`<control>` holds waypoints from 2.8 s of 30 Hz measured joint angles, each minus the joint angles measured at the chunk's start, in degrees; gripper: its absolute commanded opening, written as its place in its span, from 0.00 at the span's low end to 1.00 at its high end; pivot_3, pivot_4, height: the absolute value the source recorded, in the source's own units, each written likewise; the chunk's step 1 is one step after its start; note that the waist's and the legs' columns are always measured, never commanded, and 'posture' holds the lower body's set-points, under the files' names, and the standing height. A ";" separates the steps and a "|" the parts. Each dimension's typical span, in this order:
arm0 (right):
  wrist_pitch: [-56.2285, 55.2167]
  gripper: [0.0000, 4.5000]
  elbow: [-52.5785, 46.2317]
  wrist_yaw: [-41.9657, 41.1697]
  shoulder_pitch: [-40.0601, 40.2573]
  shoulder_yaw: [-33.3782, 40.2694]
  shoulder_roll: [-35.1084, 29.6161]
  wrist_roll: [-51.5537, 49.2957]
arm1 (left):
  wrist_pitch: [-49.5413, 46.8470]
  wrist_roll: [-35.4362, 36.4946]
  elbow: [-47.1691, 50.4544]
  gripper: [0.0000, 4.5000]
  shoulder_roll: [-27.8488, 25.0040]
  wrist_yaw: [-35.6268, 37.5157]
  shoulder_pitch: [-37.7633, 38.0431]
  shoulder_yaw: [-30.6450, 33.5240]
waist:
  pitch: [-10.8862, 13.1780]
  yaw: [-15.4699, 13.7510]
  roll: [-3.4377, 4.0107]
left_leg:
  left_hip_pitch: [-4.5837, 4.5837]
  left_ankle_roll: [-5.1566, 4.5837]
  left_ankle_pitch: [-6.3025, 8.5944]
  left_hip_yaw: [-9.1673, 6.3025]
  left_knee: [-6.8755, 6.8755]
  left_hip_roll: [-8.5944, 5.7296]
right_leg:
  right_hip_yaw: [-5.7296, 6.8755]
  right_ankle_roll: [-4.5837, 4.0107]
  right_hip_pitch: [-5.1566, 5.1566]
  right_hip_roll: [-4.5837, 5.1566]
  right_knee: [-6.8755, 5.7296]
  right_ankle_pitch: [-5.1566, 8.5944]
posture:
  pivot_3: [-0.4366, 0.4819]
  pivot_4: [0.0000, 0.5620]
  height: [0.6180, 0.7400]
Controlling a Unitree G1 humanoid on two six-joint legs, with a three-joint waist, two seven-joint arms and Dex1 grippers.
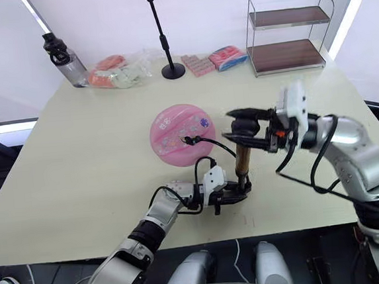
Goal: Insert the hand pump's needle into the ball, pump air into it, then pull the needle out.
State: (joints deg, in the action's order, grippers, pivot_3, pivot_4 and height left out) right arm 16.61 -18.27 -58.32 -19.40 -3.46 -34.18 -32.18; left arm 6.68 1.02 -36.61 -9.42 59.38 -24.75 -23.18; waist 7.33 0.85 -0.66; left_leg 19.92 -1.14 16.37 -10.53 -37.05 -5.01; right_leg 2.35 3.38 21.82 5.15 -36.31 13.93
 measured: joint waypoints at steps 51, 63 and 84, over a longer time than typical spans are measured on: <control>-1.07 0.39 0.59 -0.80 0.34 -1.81 -1.81 0.20 | -0.11 0.29 1.18 0.25 -1.24 -0.07 0.66 -0.34 | 0.09 0.20 0.38 | -0.28 0.93 -0.20 -2.12 0.19 0.02 | 2.43 -0.88 -0.69 0.13 -1.17 1.40 | 0.48 0.27 1.00; -11.35 0.39 9.32 0.77 6.57 -6.14 3.41 7.78 | -0.21 0.29 1.19 0.25 -1.42 -0.63 1.11 -0.22 | -0.19 -0.16 0.06 | -0.68 0.95 -0.20 -1.87 0.56 0.19 | 1.95 -0.90 -0.64 -0.06 -1.36 1.41 | 0.48 0.27 1.00; 22.69 0.39 -0.23 4.98 -13.15 6.60 -6.08 -14.07 | -0.17 1.24 1.84 0.25 -1.47 0.57 0.53 0.12 | 0.78 -0.62 0.42 | -0.08 1.33 -0.43 -1.82 0.59 0.22 | 2.37 -1.10 -0.19 -0.09 -1.40 1.50 | 0.48 0.27 1.00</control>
State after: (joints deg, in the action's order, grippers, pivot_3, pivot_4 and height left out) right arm 39.31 -18.50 -53.34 -32.55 3.14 -40.26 -46.25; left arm 6.50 2.27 -34.78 -10.90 59.95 -24.21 -23.07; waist 8.11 0.24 -0.24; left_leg 19.84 0.19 15.94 -12.35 -36.46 -4.78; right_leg 4.72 2.28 21.63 5.06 -37.71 15.43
